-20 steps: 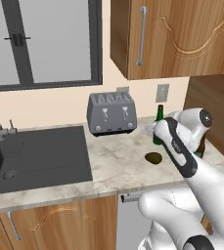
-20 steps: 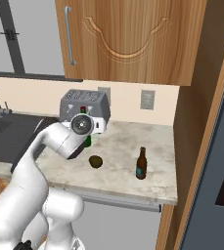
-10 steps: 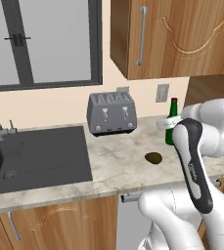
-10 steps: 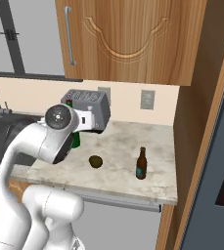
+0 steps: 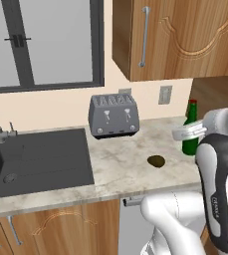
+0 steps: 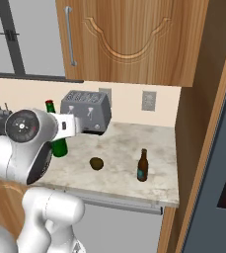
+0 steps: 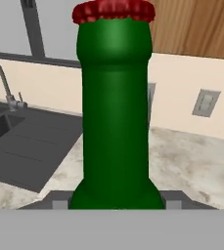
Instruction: Place the beers on the top shelf of the fridge to keep them out of children's reach, and place the avocado on lower shelves for easy access.
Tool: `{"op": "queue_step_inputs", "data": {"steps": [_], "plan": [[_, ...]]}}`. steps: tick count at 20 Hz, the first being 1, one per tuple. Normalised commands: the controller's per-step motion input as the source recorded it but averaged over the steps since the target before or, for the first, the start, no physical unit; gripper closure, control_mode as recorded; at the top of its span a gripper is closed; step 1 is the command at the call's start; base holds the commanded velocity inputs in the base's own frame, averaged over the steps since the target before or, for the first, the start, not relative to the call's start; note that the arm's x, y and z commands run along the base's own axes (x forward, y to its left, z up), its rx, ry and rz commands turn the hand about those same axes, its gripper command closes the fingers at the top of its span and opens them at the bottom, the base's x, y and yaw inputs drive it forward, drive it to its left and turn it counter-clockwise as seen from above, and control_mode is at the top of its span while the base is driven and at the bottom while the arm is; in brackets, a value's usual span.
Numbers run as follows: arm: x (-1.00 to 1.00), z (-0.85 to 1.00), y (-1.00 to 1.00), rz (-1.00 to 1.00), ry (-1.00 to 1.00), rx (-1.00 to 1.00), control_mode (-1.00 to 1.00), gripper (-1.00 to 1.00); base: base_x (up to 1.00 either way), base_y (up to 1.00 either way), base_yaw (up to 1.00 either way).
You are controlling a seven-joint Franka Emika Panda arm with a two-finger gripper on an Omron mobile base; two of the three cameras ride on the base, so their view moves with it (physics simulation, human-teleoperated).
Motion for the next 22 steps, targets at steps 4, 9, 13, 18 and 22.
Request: {"op": "queue_step_inputs", "data": {"steps": [4, 9, 13, 18, 22], "plan": [[-0.62, 0.46, 0.25, 0.00, -0.02, -0.09, -1.00, 1.00, 0.00, 0.00, 0.00], [-0.42, 0.54, 0.27, 0.00, 0.00, -0.11, -1.00, 1.00, 0.00, 0.00, 0.00], [-0.40, 0.50, 0.13, 0.00, 0.00, -0.10, -1.00, 1.00, 0.00, 0.00, 0.00], [0.00, 0.00, 0.00, 0.00, 0.00, 0.00, 1.00, 1.00, -0.58, -0.01, 0.00], [0.00, 0.00, 0.00, 0.00, 0.00, 0.00, 1.00, 1.00, -0.69, -0.17, 0.00]]}}
